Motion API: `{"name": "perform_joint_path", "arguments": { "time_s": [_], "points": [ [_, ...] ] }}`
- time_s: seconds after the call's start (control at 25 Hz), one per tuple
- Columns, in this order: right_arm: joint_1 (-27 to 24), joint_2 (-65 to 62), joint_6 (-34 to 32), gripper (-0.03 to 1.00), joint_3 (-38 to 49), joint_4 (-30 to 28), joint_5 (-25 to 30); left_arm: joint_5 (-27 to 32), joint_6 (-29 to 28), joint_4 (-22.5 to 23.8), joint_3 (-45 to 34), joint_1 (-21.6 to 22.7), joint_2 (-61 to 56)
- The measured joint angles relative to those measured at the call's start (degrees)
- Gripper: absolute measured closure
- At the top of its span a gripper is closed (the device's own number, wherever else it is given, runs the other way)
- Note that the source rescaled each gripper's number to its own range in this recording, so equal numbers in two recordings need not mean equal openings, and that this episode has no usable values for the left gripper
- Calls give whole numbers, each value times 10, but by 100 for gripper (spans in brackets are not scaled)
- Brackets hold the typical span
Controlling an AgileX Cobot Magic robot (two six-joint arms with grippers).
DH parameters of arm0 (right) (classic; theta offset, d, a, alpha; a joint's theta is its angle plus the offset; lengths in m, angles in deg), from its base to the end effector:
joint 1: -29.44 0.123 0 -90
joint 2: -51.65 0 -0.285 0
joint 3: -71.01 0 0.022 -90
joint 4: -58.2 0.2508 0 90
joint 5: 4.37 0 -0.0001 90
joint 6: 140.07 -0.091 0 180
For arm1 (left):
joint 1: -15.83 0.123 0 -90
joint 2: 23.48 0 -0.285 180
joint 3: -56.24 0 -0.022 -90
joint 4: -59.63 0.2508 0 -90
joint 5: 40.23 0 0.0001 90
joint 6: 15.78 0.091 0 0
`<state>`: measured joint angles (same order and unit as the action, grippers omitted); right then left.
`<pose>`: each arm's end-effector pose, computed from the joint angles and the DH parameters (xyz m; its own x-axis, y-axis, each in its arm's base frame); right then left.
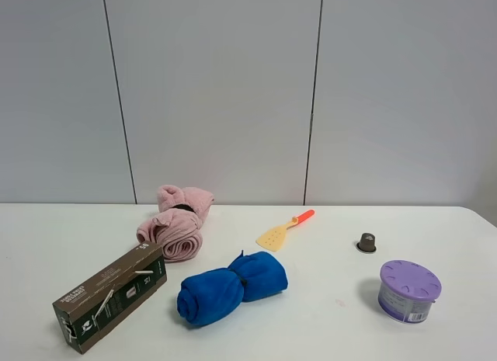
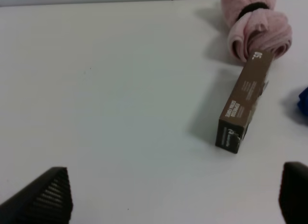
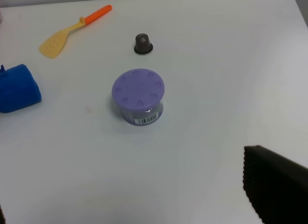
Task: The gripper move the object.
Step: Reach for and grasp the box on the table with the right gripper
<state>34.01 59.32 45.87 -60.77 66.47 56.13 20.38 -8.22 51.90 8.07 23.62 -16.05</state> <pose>-0.0070 0.0109 0.2800 -0.4327 -0.0666 -0.8991 -0.2051 0.9784 0.0262 -0.0054 -0.0115 0.2800 -0.4352 0.0060 -0.9003 -0.0018 1.0000 0.0075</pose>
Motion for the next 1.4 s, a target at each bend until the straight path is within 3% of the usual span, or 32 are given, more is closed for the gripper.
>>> {"name": "perform_joint_path", "arguments": {
  "time_s": [1.4],
  "points": [
    [0, 0, 0, -3, 0, 0, 0, 0, 0, 0, 0, 0, 0]
  ]
}}
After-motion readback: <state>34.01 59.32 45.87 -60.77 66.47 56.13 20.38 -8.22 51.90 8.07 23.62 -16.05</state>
